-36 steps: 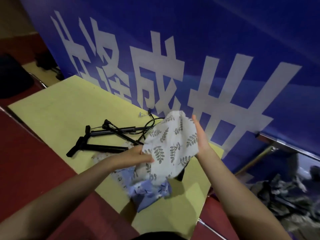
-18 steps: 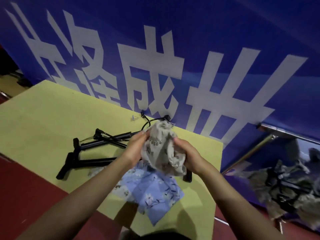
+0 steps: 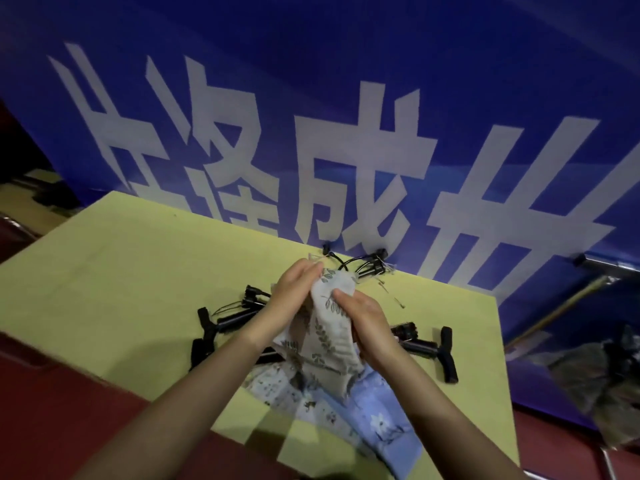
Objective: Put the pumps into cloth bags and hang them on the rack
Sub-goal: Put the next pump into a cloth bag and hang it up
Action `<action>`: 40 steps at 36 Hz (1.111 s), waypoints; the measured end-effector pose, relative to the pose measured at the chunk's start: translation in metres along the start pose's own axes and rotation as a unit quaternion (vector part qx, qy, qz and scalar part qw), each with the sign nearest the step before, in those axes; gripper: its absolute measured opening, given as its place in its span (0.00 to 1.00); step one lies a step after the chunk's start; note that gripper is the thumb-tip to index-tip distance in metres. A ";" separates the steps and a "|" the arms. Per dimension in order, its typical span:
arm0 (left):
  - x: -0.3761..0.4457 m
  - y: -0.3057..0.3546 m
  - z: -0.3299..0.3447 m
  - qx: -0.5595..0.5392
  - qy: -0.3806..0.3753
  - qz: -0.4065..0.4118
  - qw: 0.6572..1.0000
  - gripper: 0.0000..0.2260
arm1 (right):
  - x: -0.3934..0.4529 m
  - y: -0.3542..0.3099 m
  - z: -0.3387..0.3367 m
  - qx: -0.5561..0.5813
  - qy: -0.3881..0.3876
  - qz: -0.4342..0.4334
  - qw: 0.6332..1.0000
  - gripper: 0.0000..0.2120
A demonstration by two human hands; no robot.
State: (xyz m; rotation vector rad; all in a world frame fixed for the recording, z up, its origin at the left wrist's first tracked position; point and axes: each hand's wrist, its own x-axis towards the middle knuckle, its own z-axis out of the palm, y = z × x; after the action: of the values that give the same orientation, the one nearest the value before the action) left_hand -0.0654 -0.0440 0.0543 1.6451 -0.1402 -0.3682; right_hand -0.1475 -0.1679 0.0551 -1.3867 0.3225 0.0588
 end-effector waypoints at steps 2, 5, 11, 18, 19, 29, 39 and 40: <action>-0.004 -0.013 -0.007 0.045 0.075 0.023 0.996 0.07 | 0.000 0.003 0.013 0.003 0.030 -0.007 1.000 0.13; -0.022 -0.021 -0.028 0.078 0.191 0.070 0.976 0.04 | 0.002 0.009 0.035 0.034 0.075 -0.013 0.997 0.15; -0.058 -0.013 -0.035 -0.036 0.044 -0.048 0.997 0.13 | 0.011 0.011 0.061 0.090 0.026 -0.006 0.996 0.19; -0.057 -0.014 -0.047 -0.149 0.001 -0.077 0.986 0.17 | 0.013 0.015 0.074 0.100 -0.037 0.002 0.994 0.13; -0.055 -0.016 -0.045 -0.145 -0.003 -0.070 0.987 0.16 | 0.014 0.017 0.071 0.074 -0.029 -0.011 0.997 0.11; -0.048 -0.029 -0.026 -0.122 0.014 -0.085 0.989 0.14 | 0.019 0.028 0.042 -0.006 0.063 -0.024 0.998 0.08; -0.026 -0.030 -0.006 -0.154 -0.003 -0.139 0.978 0.15 | 0.034 0.024 0.018 -0.102 0.095 -0.044 0.989 0.03; -0.023 -0.029 -0.006 -0.150 0.000 -0.140 0.979 0.15 | 0.036 0.022 0.015 -0.092 0.099 -0.042 0.990 0.04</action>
State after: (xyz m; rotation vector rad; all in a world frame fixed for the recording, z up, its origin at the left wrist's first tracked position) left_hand -0.0885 -0.0286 0.0299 1.3662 0.1441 -0.5734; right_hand -0.1155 -0.1543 0.0273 -1.5925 0.4331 -0.1222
